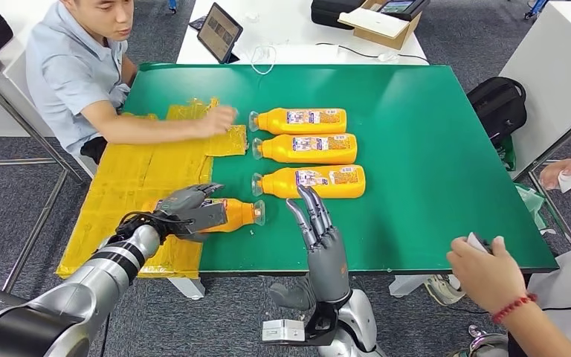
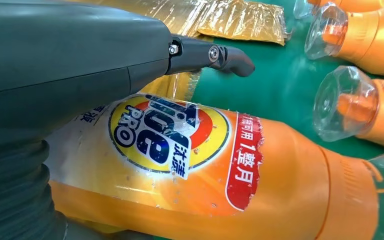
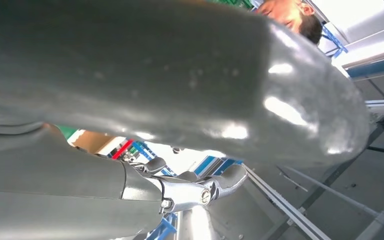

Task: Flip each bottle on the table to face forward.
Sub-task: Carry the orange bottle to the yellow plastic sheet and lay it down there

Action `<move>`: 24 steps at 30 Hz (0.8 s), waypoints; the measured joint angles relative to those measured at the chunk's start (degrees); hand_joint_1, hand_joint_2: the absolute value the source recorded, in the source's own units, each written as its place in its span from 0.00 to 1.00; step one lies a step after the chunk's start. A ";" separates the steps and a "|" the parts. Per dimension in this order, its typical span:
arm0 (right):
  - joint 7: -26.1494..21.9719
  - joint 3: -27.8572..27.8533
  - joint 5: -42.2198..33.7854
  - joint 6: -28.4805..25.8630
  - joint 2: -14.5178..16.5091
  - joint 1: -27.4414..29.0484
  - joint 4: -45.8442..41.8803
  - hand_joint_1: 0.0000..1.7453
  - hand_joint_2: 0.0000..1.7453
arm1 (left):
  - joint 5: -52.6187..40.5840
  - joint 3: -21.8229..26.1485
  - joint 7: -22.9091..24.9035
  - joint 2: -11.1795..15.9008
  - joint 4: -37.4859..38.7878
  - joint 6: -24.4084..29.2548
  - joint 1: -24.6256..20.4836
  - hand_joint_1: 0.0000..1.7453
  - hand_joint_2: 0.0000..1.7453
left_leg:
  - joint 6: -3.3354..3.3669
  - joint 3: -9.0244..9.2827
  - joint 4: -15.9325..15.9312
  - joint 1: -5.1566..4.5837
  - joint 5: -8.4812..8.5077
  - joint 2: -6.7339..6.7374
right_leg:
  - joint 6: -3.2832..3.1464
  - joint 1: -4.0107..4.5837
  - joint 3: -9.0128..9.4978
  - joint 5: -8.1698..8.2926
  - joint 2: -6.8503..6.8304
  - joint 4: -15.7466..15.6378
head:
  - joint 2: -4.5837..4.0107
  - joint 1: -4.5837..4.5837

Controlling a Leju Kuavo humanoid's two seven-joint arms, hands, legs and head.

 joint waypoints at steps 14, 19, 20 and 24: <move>0.00 -0.17 0.58 0.00 -0.03 -0.70 1.93 0.00 0.00 | 22.46 10.54 -13.56 -1.70 -8.64 7.94 3.68 0.00 1.00 | 0.00 -0.01 0.00 -0.01 -0.01 0.01 | 0.00 -0.01 -0.03 0.00 0.02 -0.01 | 0.00 -0.01; 0.00 -1.54 -0.11 0.00 -0.43 -1.05 1.97 0.00 0.00 | 34.09 12.90 -15.14 -3.28 -24.94 10.15 12.11 0.00 1.00 | 0.01 -0.05 0.00 -0.02 -0.03 0.02 | 0.01 -0.01 -0.07 -0.01 0.01 -0.02 | 0.00 0.01; 0.00 -1.79 0.08 0.00 -0.61 -1.29 2.06 0.00 0.00 | 35.46 12.97 -15.15 -3.39 -27.51 9.93 13.44 0.00 1.00 | 0.00 -0.06 0.00 -0.02 -0.03 0.03 | 0.01 -0.01 -0.07 -0.01 0.01 -0.02 | 0.00 0.01; 0.00 -2.66 2.40 0.00 -1.56 -2.63 3.09 0.00 0.00 | 38.74 12.96 -15.12 -3.56 -34.63 8.91 17.03 0.00 1.00 | 0.00 -0.05 0.00 -0.01 -0.03 0.02 | 0.00 -0.01 -0.08 -0.01 0.01 -0.03 | 0.00 0.01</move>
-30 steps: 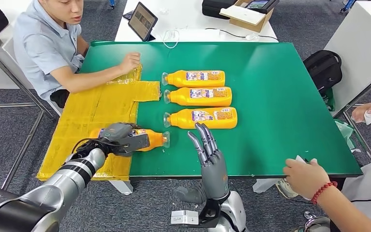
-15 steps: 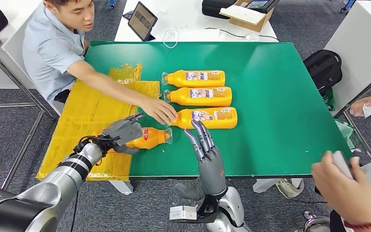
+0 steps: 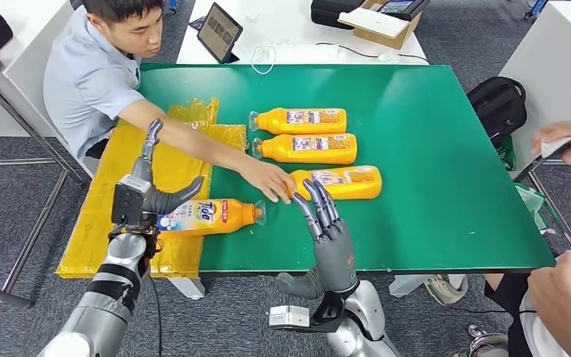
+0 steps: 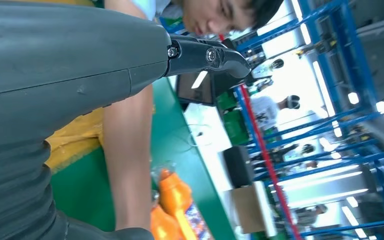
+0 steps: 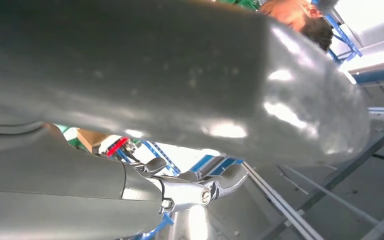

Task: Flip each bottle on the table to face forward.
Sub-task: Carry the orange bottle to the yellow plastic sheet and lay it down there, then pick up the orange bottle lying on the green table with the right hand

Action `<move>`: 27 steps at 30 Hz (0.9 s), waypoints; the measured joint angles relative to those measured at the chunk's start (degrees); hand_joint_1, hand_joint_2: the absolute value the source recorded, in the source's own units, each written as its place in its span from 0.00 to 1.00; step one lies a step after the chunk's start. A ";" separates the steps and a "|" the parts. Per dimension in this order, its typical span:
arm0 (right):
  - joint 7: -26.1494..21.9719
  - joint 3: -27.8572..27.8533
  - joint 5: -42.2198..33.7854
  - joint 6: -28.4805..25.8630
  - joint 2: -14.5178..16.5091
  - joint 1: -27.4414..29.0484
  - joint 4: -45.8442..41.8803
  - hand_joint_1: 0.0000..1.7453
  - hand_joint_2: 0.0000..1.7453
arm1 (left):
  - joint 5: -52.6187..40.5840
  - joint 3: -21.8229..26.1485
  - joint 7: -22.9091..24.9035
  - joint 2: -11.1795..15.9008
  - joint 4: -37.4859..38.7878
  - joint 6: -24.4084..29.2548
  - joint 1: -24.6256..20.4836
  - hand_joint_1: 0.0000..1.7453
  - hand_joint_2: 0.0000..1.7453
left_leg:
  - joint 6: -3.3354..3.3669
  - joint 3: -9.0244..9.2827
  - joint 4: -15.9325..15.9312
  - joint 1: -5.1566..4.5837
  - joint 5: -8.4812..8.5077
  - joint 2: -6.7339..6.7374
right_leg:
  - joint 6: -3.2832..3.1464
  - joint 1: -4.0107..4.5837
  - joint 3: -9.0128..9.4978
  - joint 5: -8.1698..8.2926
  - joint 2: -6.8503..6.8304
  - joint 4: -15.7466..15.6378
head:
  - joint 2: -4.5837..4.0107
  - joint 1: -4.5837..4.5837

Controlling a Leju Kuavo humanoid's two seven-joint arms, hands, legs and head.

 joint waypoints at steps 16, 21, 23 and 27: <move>12.50 -6.75 8.65 2.36 -6.92 -11.39 23.32 0.00 0.00 | 2.66 -1.40 2.62 0.06 -13.13 4.27 8.68 0.00 1.00 | 0.02 0.00 0.02 -0.05 0.01 -0.05 | 0.03 -0.04 0.03 0.02 -0.04 0.00 | 0.00 -0.01; 16.97 -6.83 10.02 5.09 -8.41 -11.98 26.89 0.00 0.00 | 1.31 -1.94 4.39 0.01 -17.23 8.06 11.41 0.00 1.00 | 0.02 -0.03 0.01 -0.03 0.00 -0.04 | 0.02 -0.02 -0.01 0.01 -0.04 0.00 | 0.00 -0.01; 17.85 -6.83 10.37 5.51 -8.69 -11.98 27.76 0.00 0.00 | 0.98 -2.21 4.67 0.01 -18.56 8.75 12.21 0.00 1.00 | 0.01 -0.03 0.01 -0.03 0.00 -0.04 | 0.02 -0.02 -0.02 0.01 -0.04 0.00 | 0.00 -0.01; 18.42 -6.83 10.45 5.78 -9.00 -12.02 28.87 0.00 0.00 | 0.79 -2.69 4.84 0.01 -20.11 9.15 13.03 0.00 1.00 | 0.02 -0.03 0.01 -0.03 0.01 -0.04 | 0.02 -0.02 -0.01 0.01 -0.04 0.00 | 0.00 -0.01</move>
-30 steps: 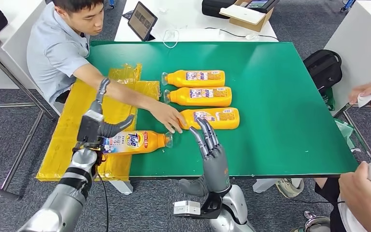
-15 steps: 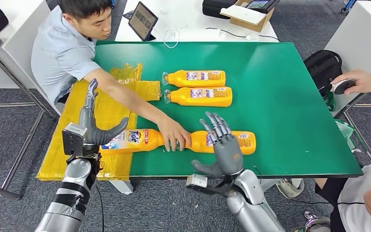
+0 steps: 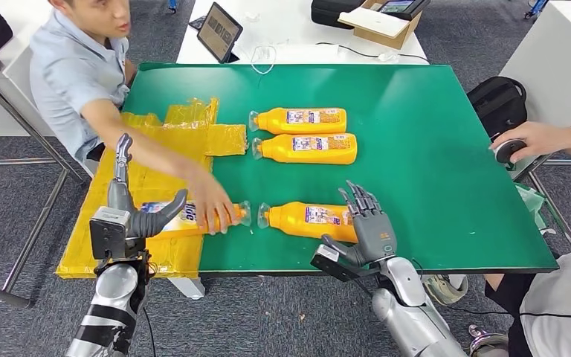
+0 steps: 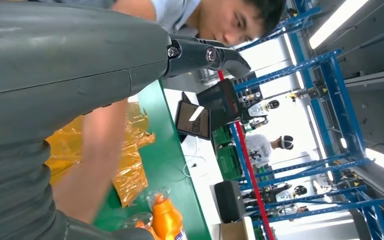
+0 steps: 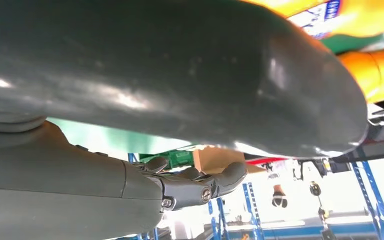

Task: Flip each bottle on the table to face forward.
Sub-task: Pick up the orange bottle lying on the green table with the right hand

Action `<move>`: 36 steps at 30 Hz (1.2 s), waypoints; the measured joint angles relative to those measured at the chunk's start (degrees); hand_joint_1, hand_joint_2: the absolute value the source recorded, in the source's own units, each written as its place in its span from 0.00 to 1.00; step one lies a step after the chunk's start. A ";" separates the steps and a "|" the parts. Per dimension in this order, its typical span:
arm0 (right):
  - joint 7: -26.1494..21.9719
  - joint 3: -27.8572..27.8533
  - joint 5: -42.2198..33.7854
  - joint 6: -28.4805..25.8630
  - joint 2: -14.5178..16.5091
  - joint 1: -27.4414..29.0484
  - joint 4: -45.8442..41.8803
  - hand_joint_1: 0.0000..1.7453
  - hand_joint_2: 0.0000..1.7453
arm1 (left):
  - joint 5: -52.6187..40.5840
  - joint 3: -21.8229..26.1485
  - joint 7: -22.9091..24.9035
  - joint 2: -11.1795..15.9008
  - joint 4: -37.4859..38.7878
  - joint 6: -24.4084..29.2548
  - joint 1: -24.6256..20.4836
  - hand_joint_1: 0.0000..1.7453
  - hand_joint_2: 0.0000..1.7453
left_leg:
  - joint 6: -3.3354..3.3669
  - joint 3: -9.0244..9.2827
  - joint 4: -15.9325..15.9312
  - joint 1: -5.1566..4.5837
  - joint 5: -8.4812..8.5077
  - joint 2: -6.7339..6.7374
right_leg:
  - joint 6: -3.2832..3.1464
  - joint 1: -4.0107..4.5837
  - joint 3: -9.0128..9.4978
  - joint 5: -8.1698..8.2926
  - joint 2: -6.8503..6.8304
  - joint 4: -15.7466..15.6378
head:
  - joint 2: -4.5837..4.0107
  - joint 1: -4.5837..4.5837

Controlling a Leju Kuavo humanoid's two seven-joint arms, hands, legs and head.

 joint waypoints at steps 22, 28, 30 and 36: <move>10.73 0.60 5.69 7.04 0.58 -10.76 17.65 0.00 1.00 | -2.85 -5.61 1.22 0.01 -4.48 2.04 1.33 0.00 1.00 | 0.01 0.14 0.01 -0.01 0.02 0.02 | 0.02 0.00 0.12 0.04 0.02 -0.01 | 0.00 -0.01; 9.75 0.92 5.34 9.42 1.05 -13.07 20.83 0.09 1.00 | -2.72 -6.27 1.22 0.01 -4.31 1.16 1.10 0.00 1.00 | 0.01 0.16 0.01 -0.01 0.02 0.02 | 0.03 -0.01 0.13 0.04 0.03 -0.01 | 0.00 0.00; 8.60 0.92 4.85 10.55 1.23 -13.84 21.66 0.50 1.00 | -2.37 -6.40 1.21 0.01 -4.28 0.74 1.02 0.00 1.00 | 0.01 0.19 0.01 -0.01 0.02 0.02 | 0.03 -0.01 0.15 0.04 0.04 -0.01 | 0.00 0.00; 5.49 0.92 3.62 12.62 1.49 -15.23 23.33 0.85 1.00 | -0.44 -6.64 1.27 0.01 -4.22 -1.24 0.73 0.00 1.00 | 0.01 0.28 0.01 -0.01 0.02 0.09 | -0.04 0.00 0.20 0.09 0.04 -0.01 | 0.00 0.00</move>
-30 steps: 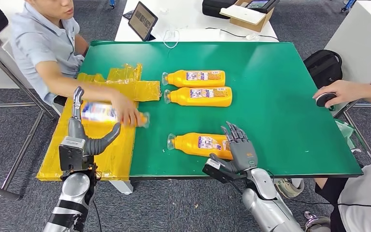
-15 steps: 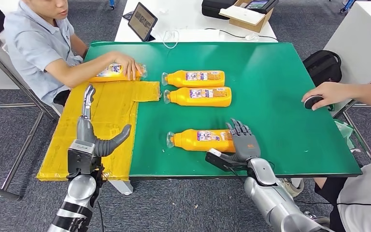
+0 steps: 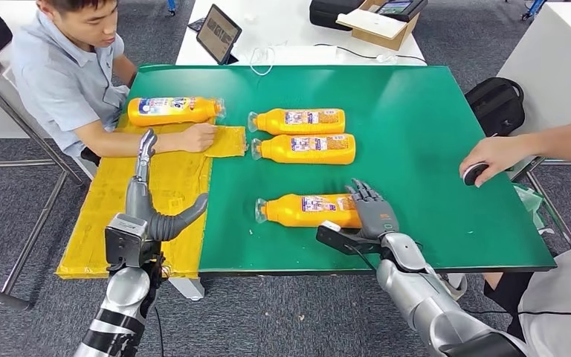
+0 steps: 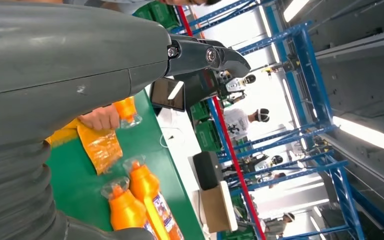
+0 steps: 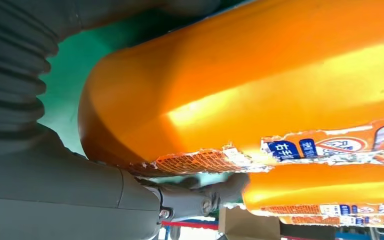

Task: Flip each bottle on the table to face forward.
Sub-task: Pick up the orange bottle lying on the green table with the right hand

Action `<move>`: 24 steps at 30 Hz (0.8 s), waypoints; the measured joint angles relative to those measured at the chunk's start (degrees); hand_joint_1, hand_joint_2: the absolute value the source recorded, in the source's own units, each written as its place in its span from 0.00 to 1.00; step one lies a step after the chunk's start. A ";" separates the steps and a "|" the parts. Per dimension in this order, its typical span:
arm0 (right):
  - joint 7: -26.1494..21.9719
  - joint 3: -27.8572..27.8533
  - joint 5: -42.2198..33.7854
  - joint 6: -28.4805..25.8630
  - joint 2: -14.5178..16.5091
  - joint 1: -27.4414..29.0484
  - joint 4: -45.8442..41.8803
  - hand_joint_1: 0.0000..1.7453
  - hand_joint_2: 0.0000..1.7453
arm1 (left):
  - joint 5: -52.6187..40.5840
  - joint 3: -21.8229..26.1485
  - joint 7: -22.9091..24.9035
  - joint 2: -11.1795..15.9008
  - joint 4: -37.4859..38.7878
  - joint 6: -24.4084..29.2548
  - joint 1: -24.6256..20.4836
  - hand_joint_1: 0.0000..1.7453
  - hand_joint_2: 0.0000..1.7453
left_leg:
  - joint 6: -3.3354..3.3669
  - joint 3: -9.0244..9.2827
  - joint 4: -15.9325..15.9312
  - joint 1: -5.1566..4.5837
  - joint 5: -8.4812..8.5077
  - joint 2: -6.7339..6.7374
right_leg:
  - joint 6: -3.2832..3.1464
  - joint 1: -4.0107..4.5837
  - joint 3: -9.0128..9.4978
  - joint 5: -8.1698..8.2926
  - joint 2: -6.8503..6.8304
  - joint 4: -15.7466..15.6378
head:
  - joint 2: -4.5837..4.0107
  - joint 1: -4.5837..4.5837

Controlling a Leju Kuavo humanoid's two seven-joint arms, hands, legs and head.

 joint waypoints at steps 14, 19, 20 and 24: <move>-5.98 1.05 -1.23 10.43 -0.18 -4.52 2.92 1.00 1.00 | 4.15 -0.96 0.04 0.00 1.80 -4.74 -1.64 0.00 1.00 | -0.01 0.20 0.00 0.01 -0.01 0.26 | -0.08 0.02 0.08 0.05 0.17 -0.01 | 0.00 0.00; -7.67 1.82 -2.39 15.47 -0.38 -6.32 3.86 1.00 1.00 | 5.53 -1.11 -0.17 0.00 3.03 -5.79 -2.66 0.00 1.00 | -0.01 0.37 0.00 0.02 -0.01 0.27 | -0.08 0.04 0.24 0.05 0.17 -0.01 | 0.00 0.00; -8.10 1.96 -2.96 15.96 -0.37 -6.47 3.98 1.00 1.00 | 5.77 -1.12 -0.23 0.00 3.17 -5.89 -2.72 0.00 1.00 | -0.01 0.39 -0.01 0.03 -0.01 0.27 | -0.08 0.04 0.26 0.05 0.17 -0.01 | 0.00 0.01; -9.98 2.03 -5.52 16.30 -0.10 -6.25 4.11 1.00 1.00 | 6.56 -1.11 -0.41 0.00 3.28 -5.98 -2.61 0.00 1.00 | -0.01 0.41 -0.01 0.03 -0.01 0.27 | -0.08 0.04 0.30 0.05 0.17 -0.01 | 0.00 -0.01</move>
